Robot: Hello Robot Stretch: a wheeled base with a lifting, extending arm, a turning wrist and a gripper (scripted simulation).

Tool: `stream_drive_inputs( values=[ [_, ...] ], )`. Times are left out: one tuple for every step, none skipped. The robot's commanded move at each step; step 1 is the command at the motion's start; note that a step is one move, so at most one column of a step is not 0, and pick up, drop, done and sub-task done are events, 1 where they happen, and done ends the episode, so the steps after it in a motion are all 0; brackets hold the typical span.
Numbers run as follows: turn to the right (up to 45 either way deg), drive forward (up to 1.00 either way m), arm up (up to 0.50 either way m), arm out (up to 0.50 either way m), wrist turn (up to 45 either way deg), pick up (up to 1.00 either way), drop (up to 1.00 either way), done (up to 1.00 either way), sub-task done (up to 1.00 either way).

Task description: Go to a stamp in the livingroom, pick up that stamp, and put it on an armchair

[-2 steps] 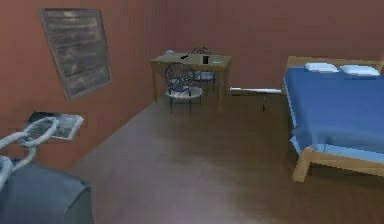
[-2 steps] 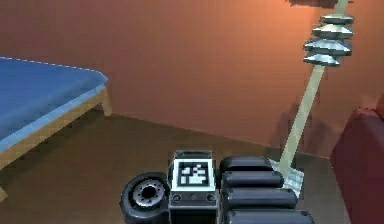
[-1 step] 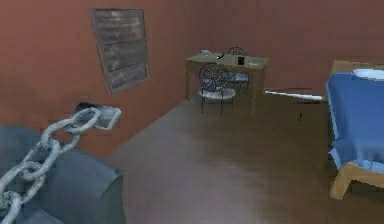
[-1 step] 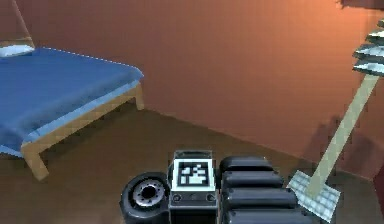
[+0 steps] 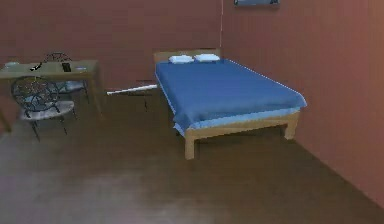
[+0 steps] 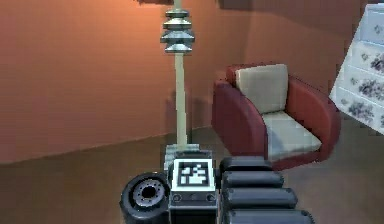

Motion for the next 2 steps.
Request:
stream_drive_inputs(
  values=[
    [45.0,0.00,0.00,0.00,0.0,0.00,0.00,0.00,0.00],
    [45.0,0.00,0.00,0.00,0.0,0.00,0.00,0.00,0.00]
  ],
)
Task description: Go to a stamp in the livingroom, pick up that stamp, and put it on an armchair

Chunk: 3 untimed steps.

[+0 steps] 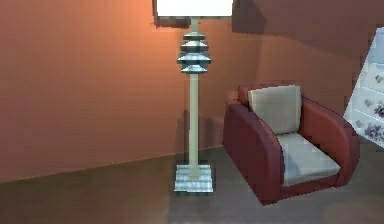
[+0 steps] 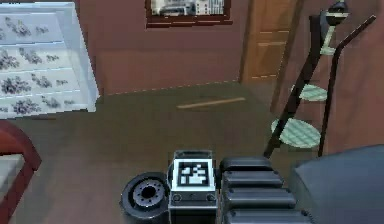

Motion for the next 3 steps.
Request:
stream_drive_inputs(
  values=[
    [18.0,0.00,0.00,0.00,0.0,0.00,0.00,0.00,0.00],
    [-45.0,0.00,0.00,0.00,0.0,0.00,0.00,0.00,0.00],
    [-45.0,0.00,0.00,0.00,0.0,0.00,0.00,0.00,0.00]
  ],
)
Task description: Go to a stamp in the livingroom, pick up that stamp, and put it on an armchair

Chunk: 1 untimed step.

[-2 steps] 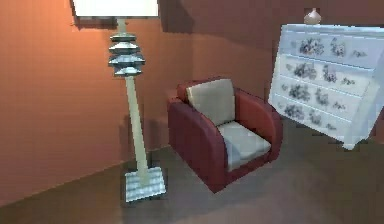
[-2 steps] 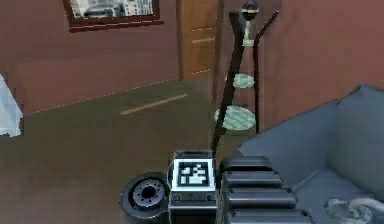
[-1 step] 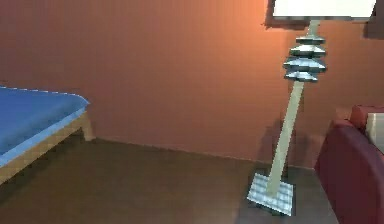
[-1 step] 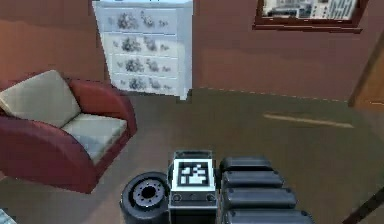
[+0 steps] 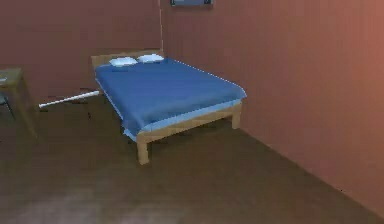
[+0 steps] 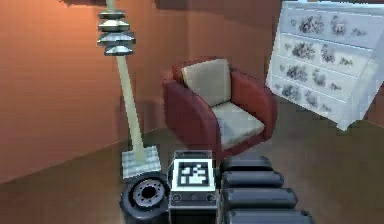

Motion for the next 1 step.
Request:
stream_drive_inputs(
  values=[
    [-45.0,0.00,0.00,0.00,0.0,0.00,0.00,0.00,0.00]
  ],
)
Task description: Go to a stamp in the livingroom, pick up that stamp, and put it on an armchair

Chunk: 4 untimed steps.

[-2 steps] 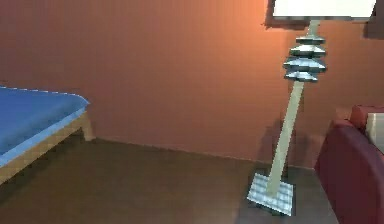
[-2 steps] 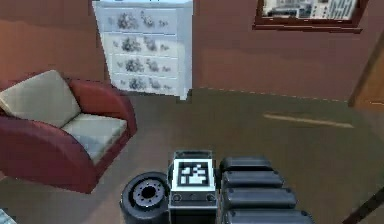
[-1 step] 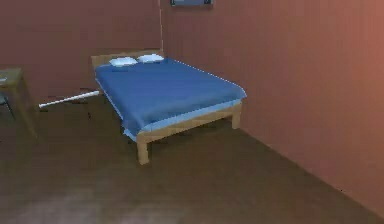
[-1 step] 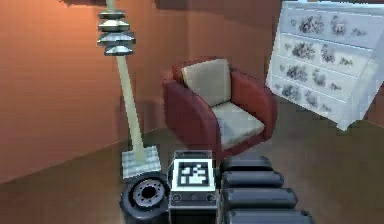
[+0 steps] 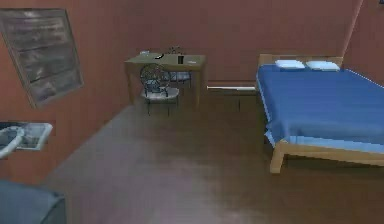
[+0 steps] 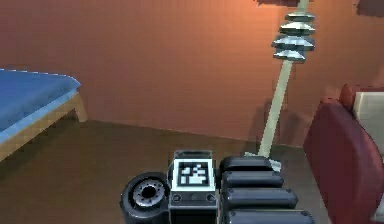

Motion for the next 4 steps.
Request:
stream_drive_inputs(
  values=[
    [-33.0,0.00,0.00,0.00,0.0,0.00,0.00,0.00,0.00],
    [0.0,0.25,0.00,0.00,0.0,0.00,0.00,0.00,0.00],
    [45.0,0.00,0.00,0.00,0.0,0.00,0.00,0.00,0.00],
    [45.0,0.00,0.00,0.00,0.0,0.00,0.00,0.00,0.00]
  ],
)
